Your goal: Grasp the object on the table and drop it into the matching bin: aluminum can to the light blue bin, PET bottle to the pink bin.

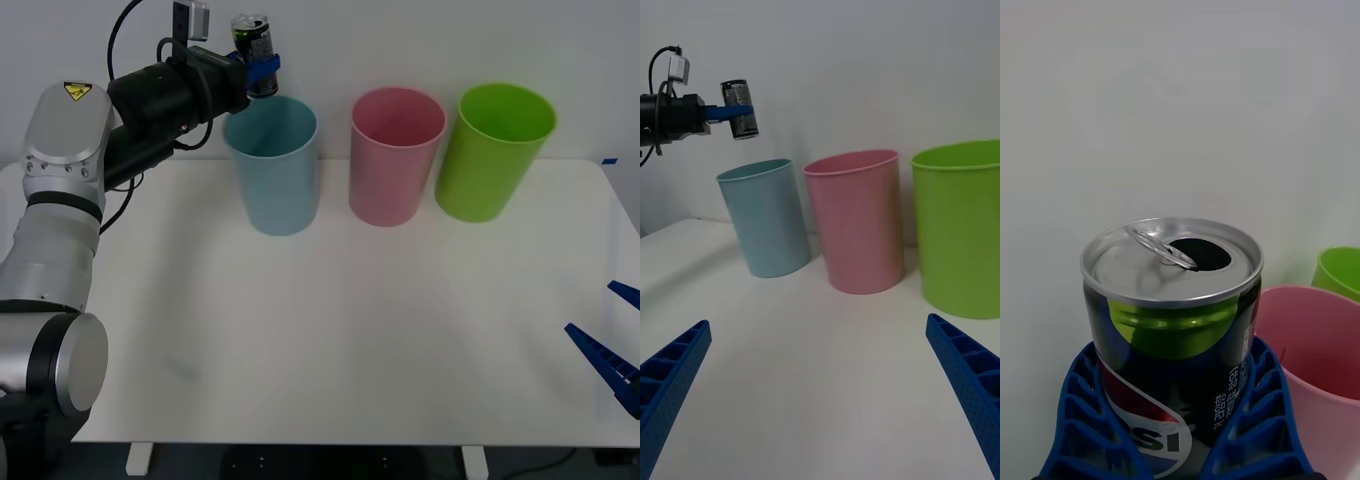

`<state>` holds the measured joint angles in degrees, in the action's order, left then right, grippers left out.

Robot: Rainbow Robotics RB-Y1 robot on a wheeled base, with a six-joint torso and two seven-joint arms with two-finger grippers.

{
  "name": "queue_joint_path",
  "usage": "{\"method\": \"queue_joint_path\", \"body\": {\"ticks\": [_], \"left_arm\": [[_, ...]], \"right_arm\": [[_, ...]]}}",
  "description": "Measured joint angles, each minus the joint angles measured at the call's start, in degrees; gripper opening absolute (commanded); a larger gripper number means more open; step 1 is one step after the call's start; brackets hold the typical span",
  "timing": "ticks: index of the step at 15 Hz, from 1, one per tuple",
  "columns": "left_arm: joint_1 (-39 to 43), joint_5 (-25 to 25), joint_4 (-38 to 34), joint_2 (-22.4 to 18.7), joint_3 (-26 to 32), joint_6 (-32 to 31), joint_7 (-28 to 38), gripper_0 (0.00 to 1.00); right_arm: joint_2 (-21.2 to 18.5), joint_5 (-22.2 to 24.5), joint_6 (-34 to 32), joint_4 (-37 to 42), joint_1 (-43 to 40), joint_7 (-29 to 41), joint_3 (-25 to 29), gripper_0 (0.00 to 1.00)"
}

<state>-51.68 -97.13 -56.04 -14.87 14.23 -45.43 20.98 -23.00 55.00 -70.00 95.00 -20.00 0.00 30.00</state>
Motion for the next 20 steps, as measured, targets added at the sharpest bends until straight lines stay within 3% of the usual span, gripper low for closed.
{"method": "queue_joint_path", "body": {"ticks": [1, 2, 3, 12, 16, 20], "left_arm": [[0.0, 0.0, 0.0, 0.0, 0.0, 0.0, 0.0, 0.16], [0.0, 0.0, 0.0, 0.0, 0.0, 0.0, -0.1, 0.93], [0.0, 0.0, 0.0, 0.0, 0.0, 0.1, -0.1, 1.0], [0.7, 2.1, 0.0, 0.0, 1.1, -0.7, -0.6, 1.0], [3.1, 7.2, -0.9, -1.0, 1.2, -1.5, -1.5, 1.0], [9.2, 12.9, -7.1, -2.7, 1.3, -2.5, -2.4, 1.0]], "right_arm": [[0.0, 0.0, 0.0, 0.0, 0.0, 0.0, 0.0, 1.0], [0.0, 0.0, 0.0, 0.0, 0.0, 0.0, 0.0, 1.0], [0.0, 0.0, 0.0, 0.0, 0.0, 0.0, 0.0, 1.0], [0.0, 0.0, 0.0, 0.0, 0.0, 0.0, 0.0, 1.0], [0.0, 0.0, 0.0, 0.0, 0.0, 0.0, 0.0, 1.0], [0.0, 0.0, 0.0, 0.0, 0.0, 0.0, 0.0, 1.0]]}}
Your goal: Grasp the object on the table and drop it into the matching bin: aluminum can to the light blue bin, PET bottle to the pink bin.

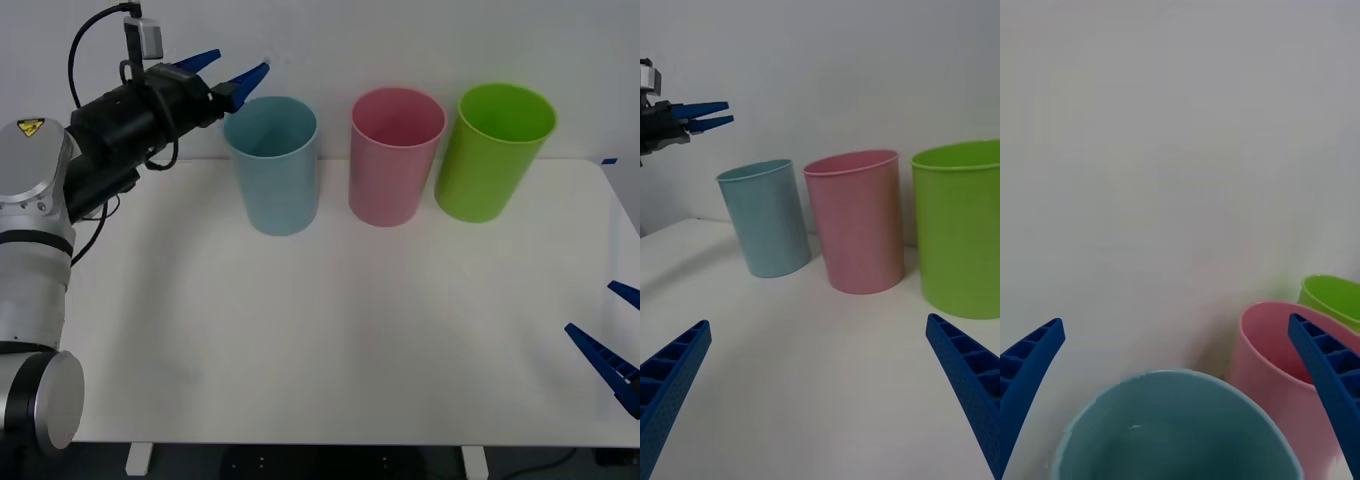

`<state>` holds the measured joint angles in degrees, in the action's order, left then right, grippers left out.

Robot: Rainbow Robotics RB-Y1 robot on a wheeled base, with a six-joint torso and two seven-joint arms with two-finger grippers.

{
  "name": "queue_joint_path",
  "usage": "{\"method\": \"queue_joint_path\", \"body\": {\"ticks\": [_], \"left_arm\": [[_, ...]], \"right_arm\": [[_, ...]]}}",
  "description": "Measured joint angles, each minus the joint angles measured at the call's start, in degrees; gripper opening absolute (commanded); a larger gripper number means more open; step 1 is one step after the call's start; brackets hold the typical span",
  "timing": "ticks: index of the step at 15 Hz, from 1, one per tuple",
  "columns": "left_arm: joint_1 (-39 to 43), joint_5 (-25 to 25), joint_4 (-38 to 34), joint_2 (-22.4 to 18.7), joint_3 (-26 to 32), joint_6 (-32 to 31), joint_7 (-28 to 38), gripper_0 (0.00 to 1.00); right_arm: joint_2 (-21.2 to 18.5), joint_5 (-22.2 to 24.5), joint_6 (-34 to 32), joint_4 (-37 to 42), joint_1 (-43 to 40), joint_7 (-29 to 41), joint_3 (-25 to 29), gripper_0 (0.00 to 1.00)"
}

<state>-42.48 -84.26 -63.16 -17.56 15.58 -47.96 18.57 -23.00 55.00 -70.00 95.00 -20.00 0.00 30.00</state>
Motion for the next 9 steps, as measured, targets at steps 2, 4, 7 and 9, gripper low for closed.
{"method": "queue_joint_path", "body": {"ticks": [2, 4, 7, 9], "left_arm": [[2.9, 1.6, -2.7, -1.6, 1.1, -2.1, -0.4, 1.0], [5.5, 2.1, -4.5, -3.1, 3.3, -5.2, -0.8, 1.0], [9.3, 2.3, -6.8, -4.6, 6.9, -9.9, -1.7, 1.0], [12.9, 3.6, -9.4, -6.0, 8.2, -11.4, -2.3, 1.0]], "right_arm": [[0.0, 0.0, 0.0, 0.0, 0.0, 0.0, 0.0, 1.0], [0.0, 0.0, 0.0, 0.0, 0.0, 0.0, 0.0, 1.0], [0.0, 0.0, 0.0, 0.0, 0.0, 0.0, 0.0, 1.0], [0.0, 0.0, 0.0, 0.0, 0.0, 0.0, 0.0, 1.0]]}}
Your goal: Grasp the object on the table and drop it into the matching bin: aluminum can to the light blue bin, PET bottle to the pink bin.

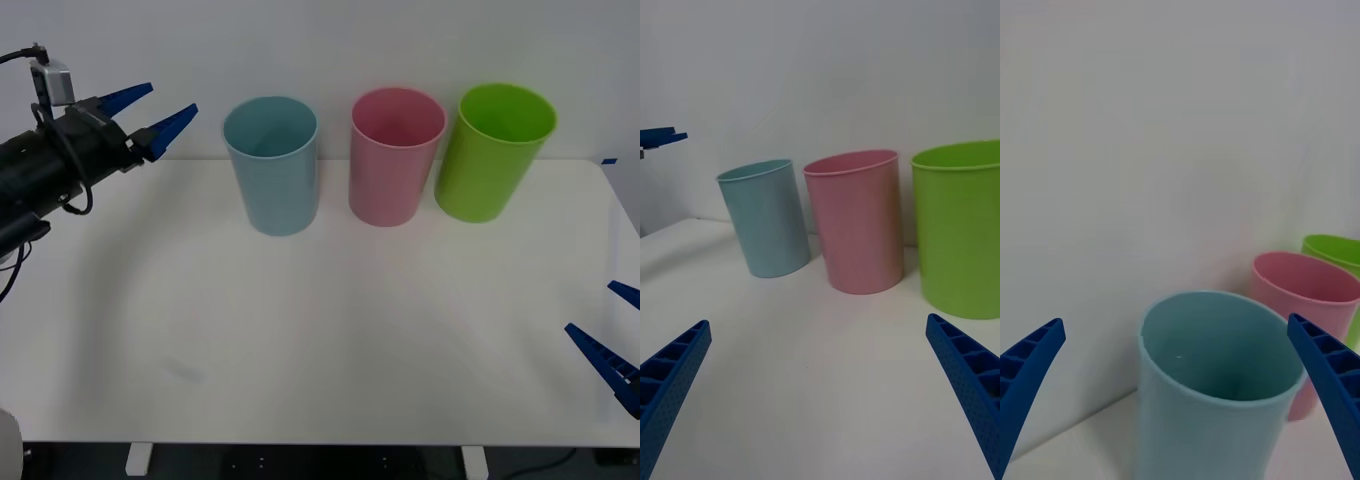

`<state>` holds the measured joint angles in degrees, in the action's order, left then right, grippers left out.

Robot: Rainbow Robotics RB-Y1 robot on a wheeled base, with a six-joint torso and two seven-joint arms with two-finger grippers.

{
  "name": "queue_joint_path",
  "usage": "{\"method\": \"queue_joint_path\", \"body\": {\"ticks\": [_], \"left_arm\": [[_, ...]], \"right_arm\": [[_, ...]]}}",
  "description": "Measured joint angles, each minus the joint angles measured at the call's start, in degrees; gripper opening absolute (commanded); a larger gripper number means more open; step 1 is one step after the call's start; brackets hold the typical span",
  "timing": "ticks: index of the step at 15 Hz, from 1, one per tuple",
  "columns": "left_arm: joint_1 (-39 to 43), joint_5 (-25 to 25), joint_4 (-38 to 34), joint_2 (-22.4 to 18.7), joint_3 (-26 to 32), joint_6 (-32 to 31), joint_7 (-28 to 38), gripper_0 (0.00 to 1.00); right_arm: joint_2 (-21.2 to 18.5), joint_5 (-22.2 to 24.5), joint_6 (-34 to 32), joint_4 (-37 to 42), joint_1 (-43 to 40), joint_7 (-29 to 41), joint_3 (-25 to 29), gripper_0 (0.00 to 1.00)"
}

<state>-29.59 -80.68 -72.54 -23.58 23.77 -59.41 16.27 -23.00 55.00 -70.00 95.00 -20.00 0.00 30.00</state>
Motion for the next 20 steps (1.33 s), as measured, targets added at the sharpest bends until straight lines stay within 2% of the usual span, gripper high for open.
{"method": "queue_joint_path", "body": {"ticks": [6, 14, 20], "left_arm": [[11.3, 5.1, -6.4, -4.1, 2.2, -2.8, -2.7, 1.0], [22.1, 10.7, -8.7, -10.8, 5.2, -9.0, -5.1, 1.0], [27.5, 12.9, -8.7, -11.4, 6.4, -11.1, -6.5, 1.0]], "right_arm": [[0.0, 0.0, 0.0, 0.0, 0.0, 0.0, 0.0, 1.0], [0.0, 0.0, 0.0, 0.0, 0.0, 0.0, 0.0, 1.0], [0.0, 0.0, 0.0, 0.0, 0.0, 0.0, 0.0, 1.0]]}}
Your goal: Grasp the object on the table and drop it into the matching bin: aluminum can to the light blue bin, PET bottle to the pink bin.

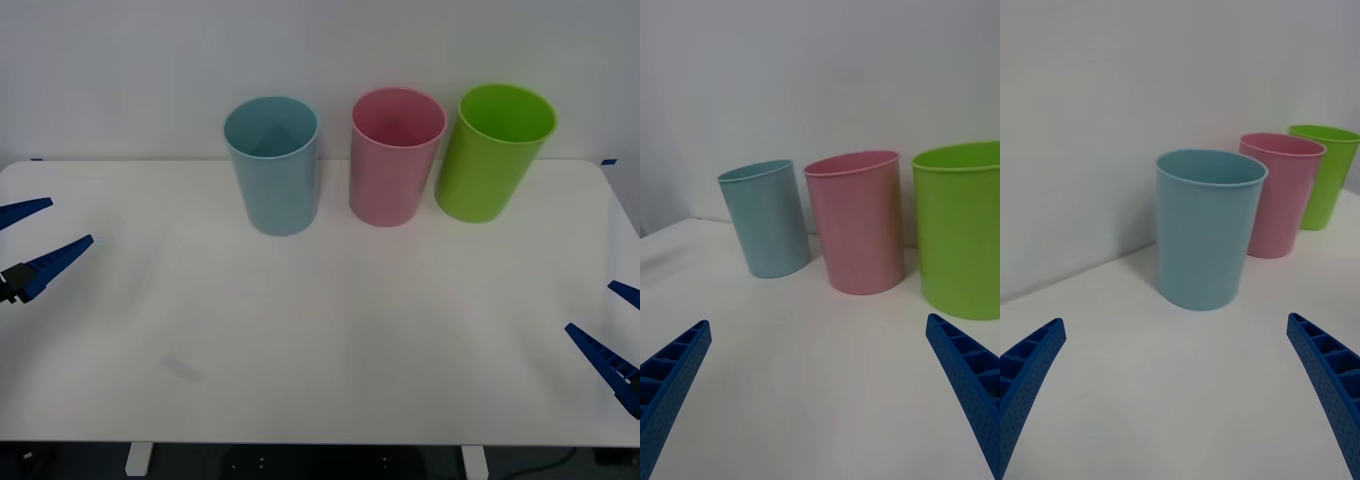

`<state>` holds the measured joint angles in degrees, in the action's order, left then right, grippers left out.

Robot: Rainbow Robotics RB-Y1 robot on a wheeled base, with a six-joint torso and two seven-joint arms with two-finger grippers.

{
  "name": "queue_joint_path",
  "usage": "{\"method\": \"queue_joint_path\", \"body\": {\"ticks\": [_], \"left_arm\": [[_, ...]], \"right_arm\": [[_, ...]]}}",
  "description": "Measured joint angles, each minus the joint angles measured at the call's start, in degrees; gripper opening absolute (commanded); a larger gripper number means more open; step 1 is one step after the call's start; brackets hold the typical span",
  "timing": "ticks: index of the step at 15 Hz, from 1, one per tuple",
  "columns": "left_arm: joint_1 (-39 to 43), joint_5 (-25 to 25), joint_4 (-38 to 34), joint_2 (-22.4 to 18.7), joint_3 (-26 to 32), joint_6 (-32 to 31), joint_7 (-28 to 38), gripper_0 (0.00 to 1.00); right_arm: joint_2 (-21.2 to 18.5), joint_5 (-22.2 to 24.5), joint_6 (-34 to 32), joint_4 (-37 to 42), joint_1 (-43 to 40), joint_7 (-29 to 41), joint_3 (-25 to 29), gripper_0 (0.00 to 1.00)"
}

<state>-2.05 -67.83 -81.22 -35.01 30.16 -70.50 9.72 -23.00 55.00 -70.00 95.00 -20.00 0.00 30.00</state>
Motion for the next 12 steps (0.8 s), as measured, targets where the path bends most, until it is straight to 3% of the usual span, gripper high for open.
{"method": "queue_joint_path", "body": {"ticks": [12], "left_arm": [[7.3, 3.8, -0.6, -0.8, -0.9, -2.3, -0.5, 1.0]], "right_arm": [[0.0, 0.0, 0.0, 0.0, 0.0, 0.0, 0.0, 1.0]]}}
